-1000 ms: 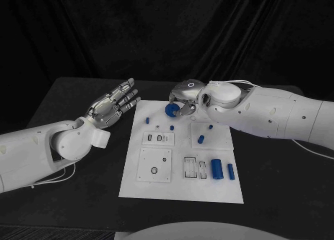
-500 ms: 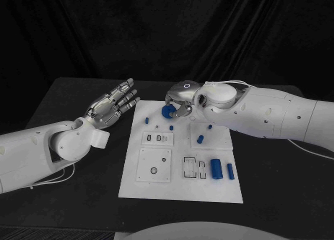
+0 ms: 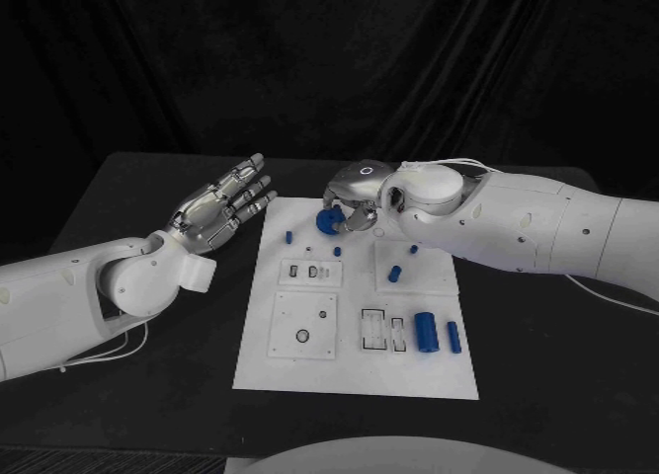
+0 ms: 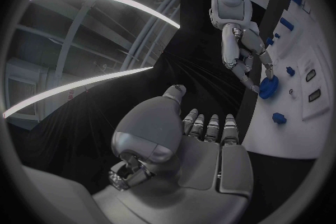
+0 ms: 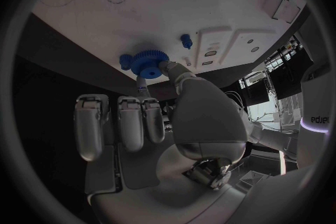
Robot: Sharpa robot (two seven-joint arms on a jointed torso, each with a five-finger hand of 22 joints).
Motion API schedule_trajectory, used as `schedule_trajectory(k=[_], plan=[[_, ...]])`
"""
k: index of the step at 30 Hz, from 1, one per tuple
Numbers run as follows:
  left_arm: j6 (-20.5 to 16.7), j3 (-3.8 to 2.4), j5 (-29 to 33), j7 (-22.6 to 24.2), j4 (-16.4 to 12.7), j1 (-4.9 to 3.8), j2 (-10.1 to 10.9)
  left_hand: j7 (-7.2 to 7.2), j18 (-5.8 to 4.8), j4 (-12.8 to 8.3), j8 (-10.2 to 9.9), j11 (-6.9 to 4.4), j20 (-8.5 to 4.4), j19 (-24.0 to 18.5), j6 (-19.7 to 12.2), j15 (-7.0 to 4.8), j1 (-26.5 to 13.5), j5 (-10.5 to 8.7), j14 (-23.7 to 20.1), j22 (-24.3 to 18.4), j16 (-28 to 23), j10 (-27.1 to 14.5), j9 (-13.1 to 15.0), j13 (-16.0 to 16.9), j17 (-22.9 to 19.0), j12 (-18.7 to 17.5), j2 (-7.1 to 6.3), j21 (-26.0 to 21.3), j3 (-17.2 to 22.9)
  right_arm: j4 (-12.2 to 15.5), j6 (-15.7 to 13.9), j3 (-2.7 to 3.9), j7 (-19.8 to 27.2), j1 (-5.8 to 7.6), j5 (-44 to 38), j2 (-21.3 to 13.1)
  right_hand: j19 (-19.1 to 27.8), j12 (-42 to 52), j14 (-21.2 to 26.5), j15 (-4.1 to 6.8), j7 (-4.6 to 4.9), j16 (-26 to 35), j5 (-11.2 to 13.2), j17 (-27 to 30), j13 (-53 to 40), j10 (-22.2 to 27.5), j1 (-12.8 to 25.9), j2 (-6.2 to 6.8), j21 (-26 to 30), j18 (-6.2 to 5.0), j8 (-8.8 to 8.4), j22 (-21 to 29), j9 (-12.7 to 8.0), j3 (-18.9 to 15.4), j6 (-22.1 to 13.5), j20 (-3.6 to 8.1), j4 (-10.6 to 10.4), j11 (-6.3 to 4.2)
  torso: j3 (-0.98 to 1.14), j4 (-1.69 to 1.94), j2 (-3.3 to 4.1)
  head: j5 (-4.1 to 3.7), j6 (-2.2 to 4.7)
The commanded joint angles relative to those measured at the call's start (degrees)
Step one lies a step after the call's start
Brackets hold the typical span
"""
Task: Assemble the parts on the task board
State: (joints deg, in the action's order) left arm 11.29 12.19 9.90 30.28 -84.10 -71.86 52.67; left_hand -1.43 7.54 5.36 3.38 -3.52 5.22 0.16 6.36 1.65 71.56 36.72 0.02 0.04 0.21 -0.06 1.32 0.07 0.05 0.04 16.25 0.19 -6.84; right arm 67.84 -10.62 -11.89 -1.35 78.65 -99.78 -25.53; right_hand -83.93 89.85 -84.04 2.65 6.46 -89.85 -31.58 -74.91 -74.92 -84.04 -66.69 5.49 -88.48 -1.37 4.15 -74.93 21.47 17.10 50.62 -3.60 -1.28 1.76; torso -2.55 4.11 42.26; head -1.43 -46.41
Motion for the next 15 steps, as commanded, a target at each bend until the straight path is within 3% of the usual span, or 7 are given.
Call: schedule_trajectory(k=[1,8,15], plan=[[1.0,-0.05,-0.5,0.7,0.0,-0.12,-0.1,0.30,-0.04,-0.3,0.2,0.47,0.41,-0.2,0.0,0.49,-0.2,0.34,0.0,0.0,-0.2,0.1,0.1,-0.1,0.0,0.0,0.20,-0.2,0.1,0.0,0.8,0.04,-0.6,-0.21,-0.4,0.1,-5.0,0.1,-6.0,-0.48,0.17,-0.2,1.0,-15.1,-15.1,-6.0,0.6,0.25,0.2,0.87,-0.64,-14.4,-1.3,0.3,-1.4,-0.54,-0.1,0.23,0.02,-0.01,-0.01,0.09,-0.08],[1.1,-0.05,-0.5,0.7,0.1,-0.12,-0.1,0.31,-0.04,-0.4,0.2,0.49,0.41,-0.2,0.0,0.50,-0.2,0.35,0.0,0.0,-0.2,0.1,0.1,-0.1,0.0,0.0,0.20,-0.2,0.1,-0.2,0.9,0.04,-0.7,-0.35,-0.4,0.1,-4.8,0.1,-6.0,-0.41,0.41,-0.2,2.0,-15.1,-15.1,-6.0,0.6,0.21,0.4,0.80,-0.70,-14.3,-3.8,0.3,-4.6,-0.52,0.2,0.26,0.00,0.03,-0.01,0.12,-0.21],[1.2,-0.05,-0.5,0.7,0.2,-0.12,-0.2,0.34,-0.04,-0.4,0.2,0.53,0.43,-0.2,-0.1,0.53,-0.2,0.37,0.0,0.0,-0.2,0.1,0.1,-0.1,0.0,0.0,0.20,-0.2,0.1,-0.2,1.1,0.04,-0.8,-0.39,-0.4,0.0,-4.7,0.1,-6.0,-0.42,0.43,-0.2,2.0,-15.1,-15.1,-6.0,0.5,0.13,0.5,0.77,-0.67,-14.3,-4.1,0.4,-5.0,-0.52,0.3,0.22,0.02,0.04,-0.01,0.08,-0.37]])
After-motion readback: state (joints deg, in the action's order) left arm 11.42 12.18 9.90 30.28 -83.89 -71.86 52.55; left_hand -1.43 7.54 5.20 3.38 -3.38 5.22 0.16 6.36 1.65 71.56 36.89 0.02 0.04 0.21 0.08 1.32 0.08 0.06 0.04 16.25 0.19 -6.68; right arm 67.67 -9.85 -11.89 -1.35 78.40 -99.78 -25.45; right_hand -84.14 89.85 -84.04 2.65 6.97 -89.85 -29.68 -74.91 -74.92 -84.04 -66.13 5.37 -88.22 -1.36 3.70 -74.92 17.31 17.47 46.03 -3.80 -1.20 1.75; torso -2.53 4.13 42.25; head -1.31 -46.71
